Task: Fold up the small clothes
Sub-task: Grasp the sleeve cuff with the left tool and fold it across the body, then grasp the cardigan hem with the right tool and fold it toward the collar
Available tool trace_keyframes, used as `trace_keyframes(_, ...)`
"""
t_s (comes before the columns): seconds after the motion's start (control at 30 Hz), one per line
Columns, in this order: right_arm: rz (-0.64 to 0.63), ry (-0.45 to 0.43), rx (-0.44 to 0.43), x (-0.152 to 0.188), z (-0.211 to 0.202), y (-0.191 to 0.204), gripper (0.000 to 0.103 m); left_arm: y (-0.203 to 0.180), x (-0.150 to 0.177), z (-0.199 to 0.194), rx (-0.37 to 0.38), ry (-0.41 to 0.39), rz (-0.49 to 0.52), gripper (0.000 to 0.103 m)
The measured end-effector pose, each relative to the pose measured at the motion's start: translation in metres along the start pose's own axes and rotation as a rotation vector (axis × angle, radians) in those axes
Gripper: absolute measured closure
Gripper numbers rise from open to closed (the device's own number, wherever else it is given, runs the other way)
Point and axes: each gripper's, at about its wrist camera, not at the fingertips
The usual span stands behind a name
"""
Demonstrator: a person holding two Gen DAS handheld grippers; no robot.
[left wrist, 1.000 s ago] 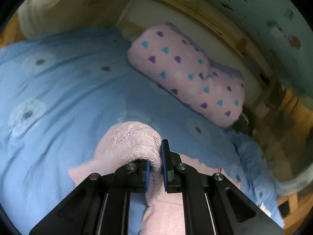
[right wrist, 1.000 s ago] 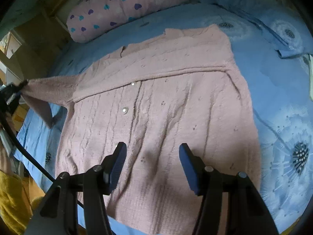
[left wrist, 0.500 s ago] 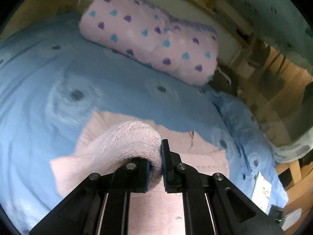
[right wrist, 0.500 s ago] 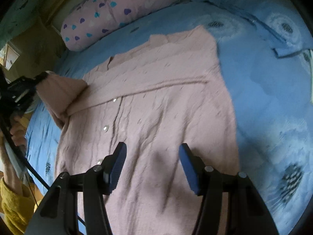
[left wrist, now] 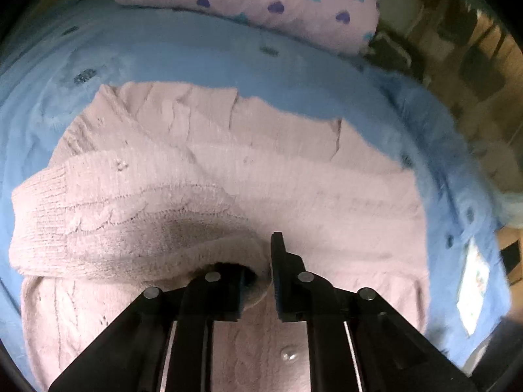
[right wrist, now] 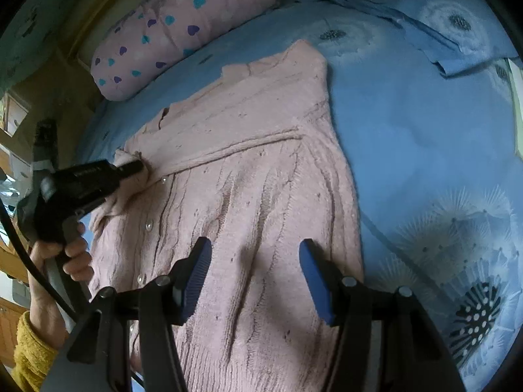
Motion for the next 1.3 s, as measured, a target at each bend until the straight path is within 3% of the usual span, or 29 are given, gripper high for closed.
trace_keyframes(0.2, -0.017, -0.006, 0.003, 0.003, 0.001, 0.001, 0.043, -0.008, 0.018, -0.004, -0.099, 0.064, 0.093, 0.080)
trace_keyframes(0.33, -0.037, -0.013, 0.021, 0.005, 0.002, 0.004, 0.043, 0.000, 0.034, -0.018, -0.113, 0.097, 0.115, 0.079)
trace_keyframes(0.53, -0.117, -0.033, 0.126, 0.010, 0.003, 0.021, 0.042, 0.028, 0.047, -0.049, -0.126, 0.152, 0.099, 0.079)
trace_keyframes(0.7, -0.153, -0.037, 0.126, 0.013, 0.000, 0.040, 0.042, 0.054, 0.058, -0.081, -0.176, 0.147, 0.151, 0.079)
trace_keyframes(1.0, -0.238, -0.031, 0.145, 0.012, -0.005, 0.100, 0.041, 0.134, 0.054, -0.131, -0.247, 0.059, 0.033, 0.079)
trace_keyframes(1.3, -0.406, -0.014, 0.116, 0.008, 0.013, 0.193, 0.035, 0.195, 0.042, -0.139, -0.294, -0.001, -0.120, 0.079)
Point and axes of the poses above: each gripper's, at about its wrist camera, not at the fingertips, and z roughly the way its jaws point, y to its left, x to its underside, and after that the axes turned 4 degrees about x, right-handed
